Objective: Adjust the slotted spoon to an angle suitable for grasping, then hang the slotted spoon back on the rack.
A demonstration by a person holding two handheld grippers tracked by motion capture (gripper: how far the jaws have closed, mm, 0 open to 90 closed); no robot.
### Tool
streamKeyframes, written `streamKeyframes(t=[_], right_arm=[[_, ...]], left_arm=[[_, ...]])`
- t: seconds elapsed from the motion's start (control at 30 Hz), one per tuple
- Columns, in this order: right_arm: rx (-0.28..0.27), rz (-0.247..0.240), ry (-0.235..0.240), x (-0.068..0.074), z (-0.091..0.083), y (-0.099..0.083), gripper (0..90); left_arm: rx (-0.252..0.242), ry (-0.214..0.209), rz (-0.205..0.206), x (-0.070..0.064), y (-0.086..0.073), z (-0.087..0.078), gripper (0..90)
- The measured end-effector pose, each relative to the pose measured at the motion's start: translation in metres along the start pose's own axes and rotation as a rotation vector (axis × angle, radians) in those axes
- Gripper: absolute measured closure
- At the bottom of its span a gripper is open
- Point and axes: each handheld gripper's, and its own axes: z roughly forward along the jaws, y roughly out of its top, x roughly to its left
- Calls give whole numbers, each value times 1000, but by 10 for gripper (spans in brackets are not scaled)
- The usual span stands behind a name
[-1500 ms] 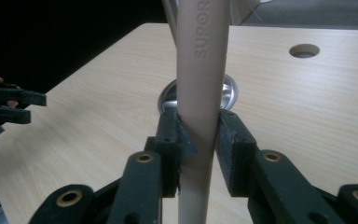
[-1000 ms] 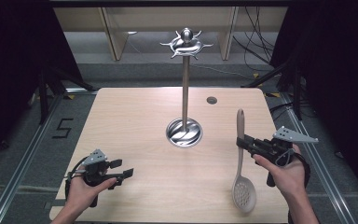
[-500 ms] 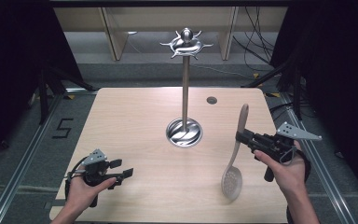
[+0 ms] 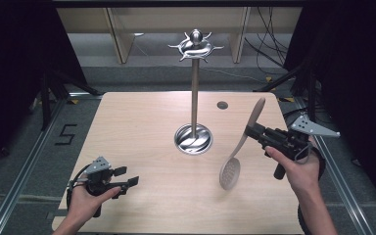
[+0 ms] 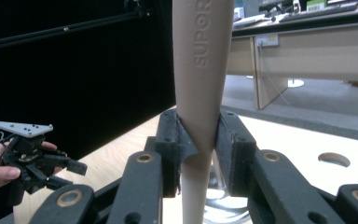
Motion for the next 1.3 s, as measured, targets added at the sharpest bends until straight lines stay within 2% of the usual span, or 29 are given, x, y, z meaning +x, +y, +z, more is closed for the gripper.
streamKeyframes(t=[0.2, 0.27, 0.3, 0.33, 0.37, 0.43, 0.5, 0.63, 0.93, 0.97, 1.03, 1.1, 1.17, 1.3], right_arm=[[-19, -18, -3, 4, 6, 12, 725], [-20, -3, 4, 5, 7, 14, 725], [-31, -17, 5, 4, 7, 15, 725], [-24, 7, -2, 6, 7, 16, 725], [-22, -4, 10, 5, 7, 17, 725], [-32, 8, 7, 6, 8, 18, 725], [-31, -8, 7, 4, 9, 18, 724], [-37, 3, 6, 5, 11, 19, 724], [-50, -29, 5, 8, 17, 25, 724], [-45, -7, 5, 9, 16, 26, 724], [-58, -23, 10, 8, 17, 26, 724], [-58, -11, 5, 10, 16, 26, 724], [-63, -29, 0, 11, 16, 26, 725], [-61, -35, -3, 16, 15, 29, 725]], left_arm=[[-7, 0, -3, 1, 0, -1, 312], [-11, 1, -6, 1, 0, -1, 312], [-11, 6, -6, 1, 1, -1, 312], [-13, 10, -7, 0, 1, -1, 313], [-17, 7, -10, 0, 1, -1, 314], [-16, 4, -6, 1, 2, -2, 315], [-15, 3, -4, 1, 2, -1, 315], [-24, 8, -7, 2, 3, -2, 316], [-33, 1, -1, 1, 6, 1, 319], [-28, -6, -2, 1, 5, 2, 319], [-29, -6, -8, 1, 5, 2, 319], [-33, -6, -2, 0, 4, 1, 320], [-35, -1, 5, -1, 4, -1, 320], [-39, 8, 9, -2, 2, -6, 322]])
